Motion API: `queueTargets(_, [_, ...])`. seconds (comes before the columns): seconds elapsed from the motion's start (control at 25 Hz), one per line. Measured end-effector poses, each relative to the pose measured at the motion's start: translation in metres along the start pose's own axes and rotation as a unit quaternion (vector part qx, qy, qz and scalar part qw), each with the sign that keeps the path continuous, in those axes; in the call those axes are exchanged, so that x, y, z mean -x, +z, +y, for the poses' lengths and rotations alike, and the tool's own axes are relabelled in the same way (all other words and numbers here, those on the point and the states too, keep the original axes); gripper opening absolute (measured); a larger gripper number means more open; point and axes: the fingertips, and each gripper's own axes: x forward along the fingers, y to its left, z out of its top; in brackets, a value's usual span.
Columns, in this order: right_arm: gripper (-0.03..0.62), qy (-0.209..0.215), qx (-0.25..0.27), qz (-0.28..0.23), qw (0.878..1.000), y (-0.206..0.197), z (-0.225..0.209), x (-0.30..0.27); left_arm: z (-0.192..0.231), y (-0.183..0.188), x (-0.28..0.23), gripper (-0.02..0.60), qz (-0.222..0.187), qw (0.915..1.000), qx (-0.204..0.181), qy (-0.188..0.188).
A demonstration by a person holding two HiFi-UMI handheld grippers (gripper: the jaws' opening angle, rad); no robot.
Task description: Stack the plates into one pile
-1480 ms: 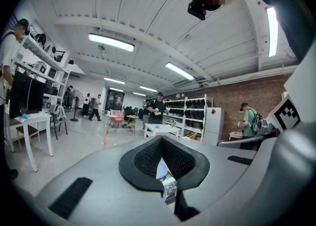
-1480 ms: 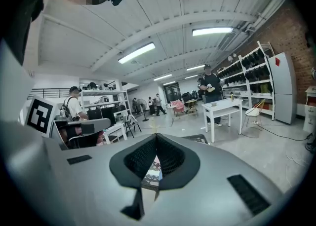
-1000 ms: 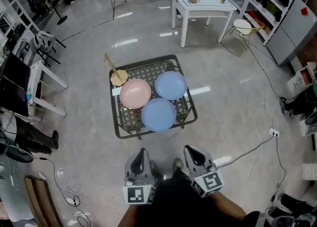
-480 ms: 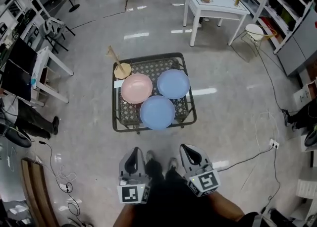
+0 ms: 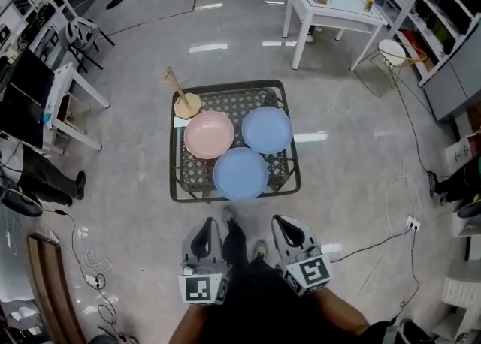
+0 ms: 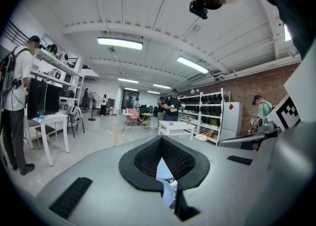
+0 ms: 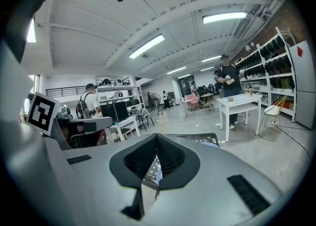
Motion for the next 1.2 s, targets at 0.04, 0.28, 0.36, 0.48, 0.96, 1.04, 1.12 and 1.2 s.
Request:
queueTargets(0.04, [0.009, -0.002, -0.002, 0.002, 1.0, 0.001, -0.002, -0.006, 0.003, 0.001, -0.006, 0.012, 0.002, 0.9999, 0.011, 0.002])
queueTargets(0.28, [0.009, -0.009, -0.006, 0.013, 1.0, 0.007, -0.012, -0.056, 0.039, 0.005, -0.048, 0.012, 0.005, 0.9996, 0.028, 0.003])
queueTargets(0.36, [0.009, -0.012, -0.007, 0.02, 1.0, 0.008, -0.017, -0.075, 0.053, 0.005, -0.063, 0.012, 0.011, 0.9995, 0.03, 0.003])
queueTargets(0.48, [0.009, -0.02, -0.009, 0.031, 0.999, 0.012, -0.022, -0.102, 0.074, 0.007, -0.086, 0.012, 0.018, 0.9992, 0.035, -0.002])
queueTargets(0.96, [0.009, -0.071, -0.034, 0.064, 0.995, 0.02, -0.033, -0.192, 0.133, 0.003, -0.155, 0.012, 0.049, 0.9953, 0.066, -0.052])
queueTargets(1.04, [0.009, -0.075, -0.031, 0.069, 0.994, 0.02, -0.035, -0.202, 0.142, 0.0, -0.162, 0.012, 0.053, 0.9948, 0.067, -0.054])
queueTargets(1.12, [0.009, -0.078, -0.028, 0.071, 0.994, 0.02, -0.036, -0.21, 0.151, -0.005, -0.168, 0.012, 0.056, 0.9949, 0.063, -0.056])
queueTargets(1.2, [0.009, -0.082, -0.027, 0.076, 0.993, 0.019, -0.037, -0.215, 0.158, -0.009, -0.17, 0.012, 0.062, 0.9945, 0.067, -0.052])
